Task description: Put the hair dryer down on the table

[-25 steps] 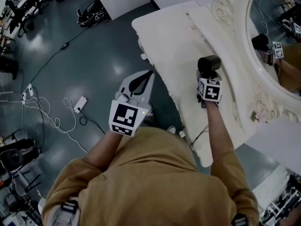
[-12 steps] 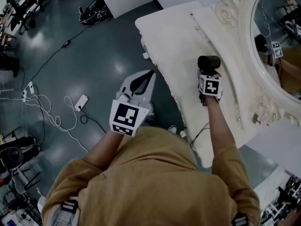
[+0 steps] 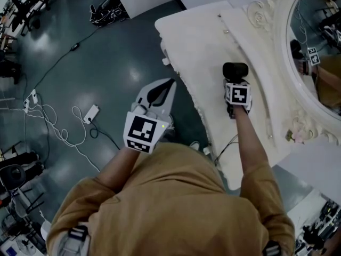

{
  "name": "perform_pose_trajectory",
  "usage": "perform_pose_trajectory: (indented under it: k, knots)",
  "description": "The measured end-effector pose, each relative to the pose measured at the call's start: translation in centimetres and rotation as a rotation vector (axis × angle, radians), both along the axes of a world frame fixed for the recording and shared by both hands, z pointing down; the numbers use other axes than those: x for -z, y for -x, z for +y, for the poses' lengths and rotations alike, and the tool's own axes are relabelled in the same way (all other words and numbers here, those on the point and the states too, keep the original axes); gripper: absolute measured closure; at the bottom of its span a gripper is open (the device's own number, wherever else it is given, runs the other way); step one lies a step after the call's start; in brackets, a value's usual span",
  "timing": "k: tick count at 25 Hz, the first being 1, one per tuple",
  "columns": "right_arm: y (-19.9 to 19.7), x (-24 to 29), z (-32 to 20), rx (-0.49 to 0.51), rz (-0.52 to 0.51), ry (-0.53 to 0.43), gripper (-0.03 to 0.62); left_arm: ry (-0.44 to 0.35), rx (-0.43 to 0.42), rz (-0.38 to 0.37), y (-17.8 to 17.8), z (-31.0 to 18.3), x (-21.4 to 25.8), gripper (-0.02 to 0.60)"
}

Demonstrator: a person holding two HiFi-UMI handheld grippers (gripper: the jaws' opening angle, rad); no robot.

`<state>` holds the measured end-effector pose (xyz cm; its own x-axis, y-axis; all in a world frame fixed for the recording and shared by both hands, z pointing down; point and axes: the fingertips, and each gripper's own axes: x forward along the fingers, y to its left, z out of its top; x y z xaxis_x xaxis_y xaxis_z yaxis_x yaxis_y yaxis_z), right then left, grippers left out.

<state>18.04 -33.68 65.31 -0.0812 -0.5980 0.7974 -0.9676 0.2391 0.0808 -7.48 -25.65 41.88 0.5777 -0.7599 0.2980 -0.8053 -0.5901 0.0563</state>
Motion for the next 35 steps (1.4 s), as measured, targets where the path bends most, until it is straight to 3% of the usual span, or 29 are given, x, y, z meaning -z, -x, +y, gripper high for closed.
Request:
perform_pose_trajectory:
  k: [6, 10, 35]
  knots:
    - [1.1, -0.3, -0.3, 0.047, 0.009, 0.017, 0.336, 0.005, 0.014, 0.007, 0.9, 0.1, -0.2, 0.577]
    - [0.3, -0.9, 0.2, 0.028, 0.03, 0.064, 0.336, 0.004, 0.03, 0.011, 2.0, 0.0, -0.2, 0.577]
    - [0.9, -0.7, 0.2, 0.067, 0.062, 0.049, 0.33, -0.004, -0.017, 0.029, 3.4, -1.3, -0.4, 0.577]
